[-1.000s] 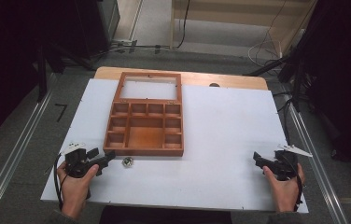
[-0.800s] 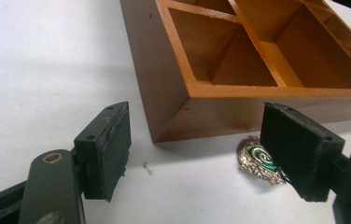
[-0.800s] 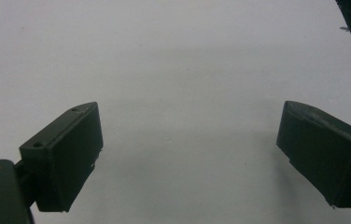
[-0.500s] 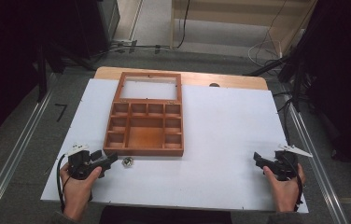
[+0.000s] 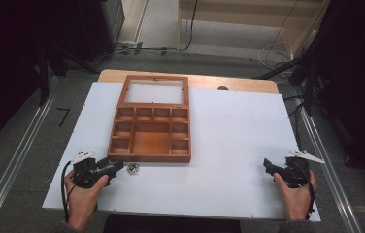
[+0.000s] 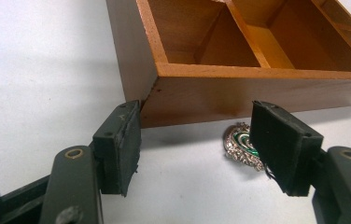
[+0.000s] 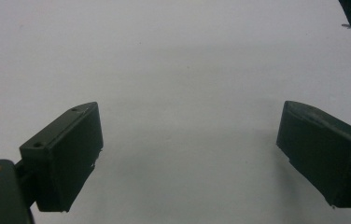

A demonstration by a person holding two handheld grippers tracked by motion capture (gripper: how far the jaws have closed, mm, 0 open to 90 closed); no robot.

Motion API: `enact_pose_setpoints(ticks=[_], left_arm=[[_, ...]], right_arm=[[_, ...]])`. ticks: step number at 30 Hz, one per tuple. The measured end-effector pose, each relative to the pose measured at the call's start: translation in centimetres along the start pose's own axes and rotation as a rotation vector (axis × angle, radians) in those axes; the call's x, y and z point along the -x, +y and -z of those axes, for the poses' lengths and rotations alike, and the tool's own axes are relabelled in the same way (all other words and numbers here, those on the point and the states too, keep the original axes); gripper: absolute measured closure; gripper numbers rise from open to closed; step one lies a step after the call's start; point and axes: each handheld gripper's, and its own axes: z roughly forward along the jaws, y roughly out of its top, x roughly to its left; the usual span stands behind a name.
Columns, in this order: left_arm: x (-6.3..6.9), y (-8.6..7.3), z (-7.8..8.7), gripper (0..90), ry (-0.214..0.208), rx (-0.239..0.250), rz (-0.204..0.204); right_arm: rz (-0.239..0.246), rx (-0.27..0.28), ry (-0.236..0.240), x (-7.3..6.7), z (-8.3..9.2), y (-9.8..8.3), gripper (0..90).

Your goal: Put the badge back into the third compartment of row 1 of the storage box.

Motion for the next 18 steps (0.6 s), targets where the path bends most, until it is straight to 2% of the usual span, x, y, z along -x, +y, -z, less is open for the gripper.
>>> enact_pose_setpoints(ticks=[5,6,13,18], left_arm=[[0.4,-0.2,0.2,35.2,0.016,0.002,-0.003],[0.6,-0.2,0.3,35.9,0.030,-0.001,-0.009],[1.1,-0.5,0.3,37.2,0.044,-0.007,-0.017],[1.1,-0.5,0.3,39.8,0.023,-0.006,-0.017]], right_arm=[[0.000,0.002,0.000,0.0,0.0,0.0,5.5],[-0.003,-0.001,0.002,0.0,0.0,0.0,5.5],[-0.004,-0.003,0.004,0.0,0.0,0.0,5.5],[-0.004,-0.003,0.005,0.0,0.0,0.0,5.5]])
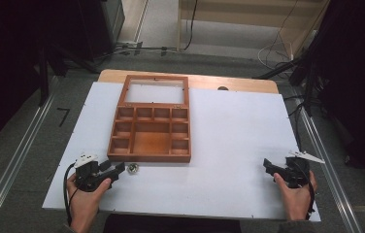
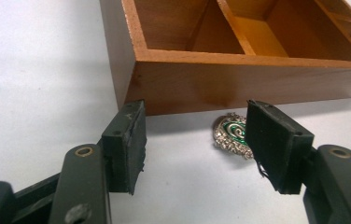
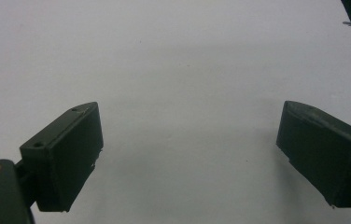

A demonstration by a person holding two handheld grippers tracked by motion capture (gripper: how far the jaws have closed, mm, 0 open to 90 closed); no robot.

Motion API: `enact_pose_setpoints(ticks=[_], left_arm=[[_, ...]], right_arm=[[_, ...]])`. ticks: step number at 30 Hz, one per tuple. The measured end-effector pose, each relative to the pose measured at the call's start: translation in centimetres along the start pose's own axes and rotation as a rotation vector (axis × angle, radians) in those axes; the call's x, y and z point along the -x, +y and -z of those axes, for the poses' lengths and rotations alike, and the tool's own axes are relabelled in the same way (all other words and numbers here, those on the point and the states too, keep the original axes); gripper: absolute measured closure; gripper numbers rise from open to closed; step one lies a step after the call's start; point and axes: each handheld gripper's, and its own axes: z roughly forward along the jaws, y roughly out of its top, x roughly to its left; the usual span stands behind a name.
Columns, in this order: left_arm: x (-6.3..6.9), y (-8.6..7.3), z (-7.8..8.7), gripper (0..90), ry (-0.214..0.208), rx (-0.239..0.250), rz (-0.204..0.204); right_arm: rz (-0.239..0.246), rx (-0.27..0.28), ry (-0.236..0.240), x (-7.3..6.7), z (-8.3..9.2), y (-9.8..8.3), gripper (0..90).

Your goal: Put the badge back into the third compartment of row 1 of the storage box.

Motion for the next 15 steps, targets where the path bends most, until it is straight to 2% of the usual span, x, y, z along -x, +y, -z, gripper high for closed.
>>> enact_pose_setpoints(ticks=[7,15], left_arm=[[0.16,-0.07,-0.23,45.7,-0.027,-0.004,-0.002],[0.27,-0.17,-0.68,45.8,-0.045,-0.017,-0.001]], right_arm=[[0.002,-0.002,0.002,-0.05,-0.05,-0.01,5.6],[0.004,-0.008,0.003,-0.08,-0.14,-0.02,5.6]])
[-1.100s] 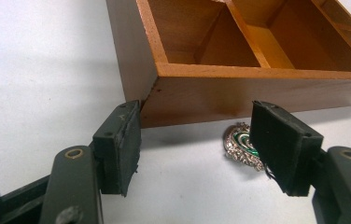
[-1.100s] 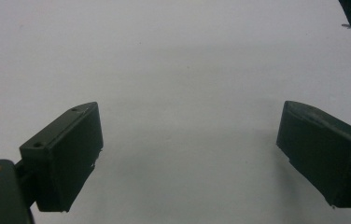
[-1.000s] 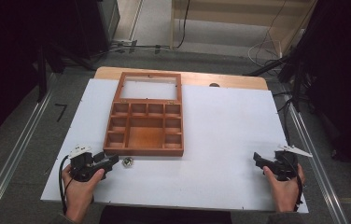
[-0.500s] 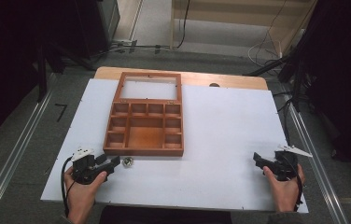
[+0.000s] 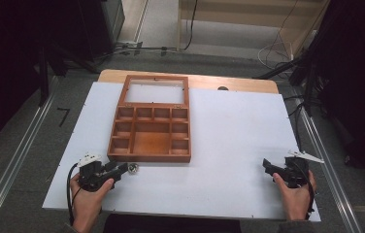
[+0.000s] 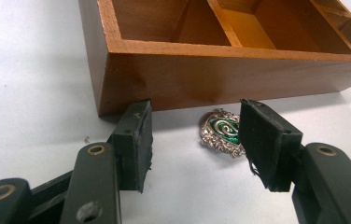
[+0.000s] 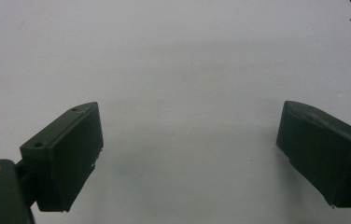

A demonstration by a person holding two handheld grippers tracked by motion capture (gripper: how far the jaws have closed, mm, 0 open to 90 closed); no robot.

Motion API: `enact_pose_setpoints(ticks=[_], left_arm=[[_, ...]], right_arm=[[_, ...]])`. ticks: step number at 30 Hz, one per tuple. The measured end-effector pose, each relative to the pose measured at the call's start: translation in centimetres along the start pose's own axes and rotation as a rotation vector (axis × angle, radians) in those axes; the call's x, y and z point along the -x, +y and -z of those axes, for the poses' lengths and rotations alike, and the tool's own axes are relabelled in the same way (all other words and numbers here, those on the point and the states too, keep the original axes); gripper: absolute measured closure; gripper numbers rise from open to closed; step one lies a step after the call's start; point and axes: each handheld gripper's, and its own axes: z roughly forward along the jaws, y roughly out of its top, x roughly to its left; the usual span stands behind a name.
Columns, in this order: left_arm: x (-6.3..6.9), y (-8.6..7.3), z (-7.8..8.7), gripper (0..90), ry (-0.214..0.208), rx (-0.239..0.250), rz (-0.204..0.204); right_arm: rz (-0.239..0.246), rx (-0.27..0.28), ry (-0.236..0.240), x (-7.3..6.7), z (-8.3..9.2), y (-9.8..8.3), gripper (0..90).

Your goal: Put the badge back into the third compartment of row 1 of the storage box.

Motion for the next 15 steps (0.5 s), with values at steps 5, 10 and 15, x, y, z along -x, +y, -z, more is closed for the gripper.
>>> enact_pose_setpoints(ticks=[5,10,15], left_arm=[[0.2,-0.1,-0.4,45.6,-0.009,-0.009,-0.007],[0.5,-0.2,-0.7,45.6,-0.010,-0.018,-0.021],[0.7,-0.2,-1.1,45.4,-0.006,-0.031,-0.036]], right_arm=[[0.003,-0.002,0.003,0.0,0.0,0.0,5.6],[0.002,-0.006,0.004,-0.1,-0.1,0.0,5.6],[0.001,-0.011,0.008,-0.1,-0.2,0.0,5.6]])
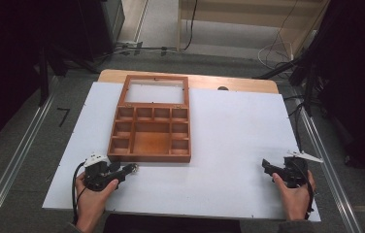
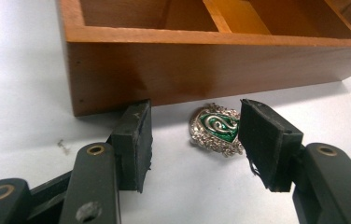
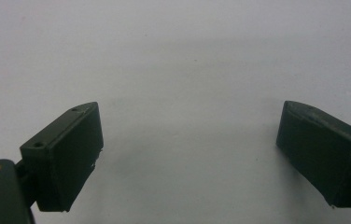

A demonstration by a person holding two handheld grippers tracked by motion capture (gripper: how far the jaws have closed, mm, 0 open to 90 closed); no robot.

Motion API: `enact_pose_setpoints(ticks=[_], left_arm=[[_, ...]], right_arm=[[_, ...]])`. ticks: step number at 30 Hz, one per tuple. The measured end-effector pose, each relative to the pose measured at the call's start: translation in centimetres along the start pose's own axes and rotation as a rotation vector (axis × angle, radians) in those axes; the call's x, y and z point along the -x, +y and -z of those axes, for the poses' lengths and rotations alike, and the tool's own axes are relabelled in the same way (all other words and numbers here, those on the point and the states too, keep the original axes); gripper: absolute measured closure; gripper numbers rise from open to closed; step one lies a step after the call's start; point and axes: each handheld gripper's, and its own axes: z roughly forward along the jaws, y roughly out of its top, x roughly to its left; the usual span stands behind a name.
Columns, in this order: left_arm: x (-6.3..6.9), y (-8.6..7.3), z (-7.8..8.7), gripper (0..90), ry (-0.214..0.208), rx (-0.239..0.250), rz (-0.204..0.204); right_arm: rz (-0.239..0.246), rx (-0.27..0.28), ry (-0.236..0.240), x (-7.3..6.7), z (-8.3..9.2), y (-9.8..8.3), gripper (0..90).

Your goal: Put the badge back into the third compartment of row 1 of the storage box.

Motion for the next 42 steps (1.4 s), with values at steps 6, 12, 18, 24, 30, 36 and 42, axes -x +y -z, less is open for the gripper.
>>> enact_pose_setpoints(ticks=[6,12,18,24,30,36,42], left_arm=[[0.6,-0.1,-0.3,45.1,0.025,-0.003,-0.048],[1.2,-0.1,-0.5,44.7,0.046,-0.005,-0.088],[1.7,-0.2,-0.7,44.1,0.073,-0.011,-0.137],[2.2,-0.3,-0.8,45.5,0.090,-0.022,-0.186],[2.4,-0.3,-0.9,56.1,0.071,-0.027,-0.199],[2.2,-0.3,-0.8,68.2,0.012,-0.031,-0.175],[2.2,-0.2,-0.3,76.0,-0.031,0.003,-0.164]], right_arm=[[0.003,-0.006,0.001,0.0,-0.1,0.0,5.6],[0.005,-0.005,-0.001,0.0,-0.1,0.0,5.6],[0.007,-0.006,0.000,0.0,-0.1,0.0,5.6],[0.008,-0.006,-0.001,0.0,-0.1,0.0,5.6],[0.004,-0.007,0.001,0.0,-0.1,0.0,5.6],[0.004,-0.006,0.004,0.0,0.0,0.0,5.6],[0.001,-0.005,0.005,0.0,0.0,0.0,5.8]])
